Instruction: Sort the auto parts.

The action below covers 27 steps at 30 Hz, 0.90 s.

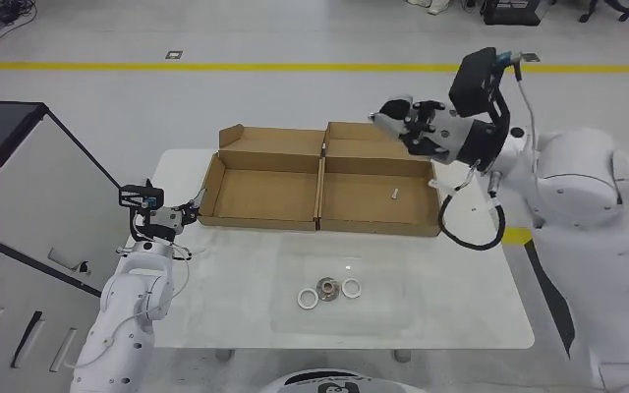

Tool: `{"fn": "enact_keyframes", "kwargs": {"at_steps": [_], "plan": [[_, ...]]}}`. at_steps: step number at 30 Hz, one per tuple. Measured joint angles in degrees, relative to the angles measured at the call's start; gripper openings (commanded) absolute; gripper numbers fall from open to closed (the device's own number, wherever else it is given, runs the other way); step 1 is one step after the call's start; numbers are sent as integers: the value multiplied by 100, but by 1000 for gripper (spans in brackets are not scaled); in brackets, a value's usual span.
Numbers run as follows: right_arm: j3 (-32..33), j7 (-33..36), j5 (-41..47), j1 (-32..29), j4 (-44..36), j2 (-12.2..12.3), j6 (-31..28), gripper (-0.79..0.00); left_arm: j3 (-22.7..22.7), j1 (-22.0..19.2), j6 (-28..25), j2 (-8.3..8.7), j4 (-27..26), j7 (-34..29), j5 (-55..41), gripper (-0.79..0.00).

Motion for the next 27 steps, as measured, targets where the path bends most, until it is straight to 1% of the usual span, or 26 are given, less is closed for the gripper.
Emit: {"fn": "enact_keyframes", "kwargs": {"at_steps": [6,9,14,20,24,27], "plan": [[-86,668,-985,224,97,66,-306,-785,0,0,0,0,0,0,0,0],[-249,930,-1231,361,177,76,-405,-785,0,0,0,0,0,0,0,0],[-653,1451,-1489,784,437,75,-621,-785,0,0,0,0,0,0,0,0],[-1321,1679,-1773,1578,1092,-1,-1082,-785,0,0,0,0,0,0,0,0],[-1942,1743,-1972,2222,1752,-114,-1417,-785,0,0,0,0,0,0,0,0],[-2478,1658,-2214,2665,2222,-195,-1511,-785,0,0,0,0,0,0,0,0]]}}
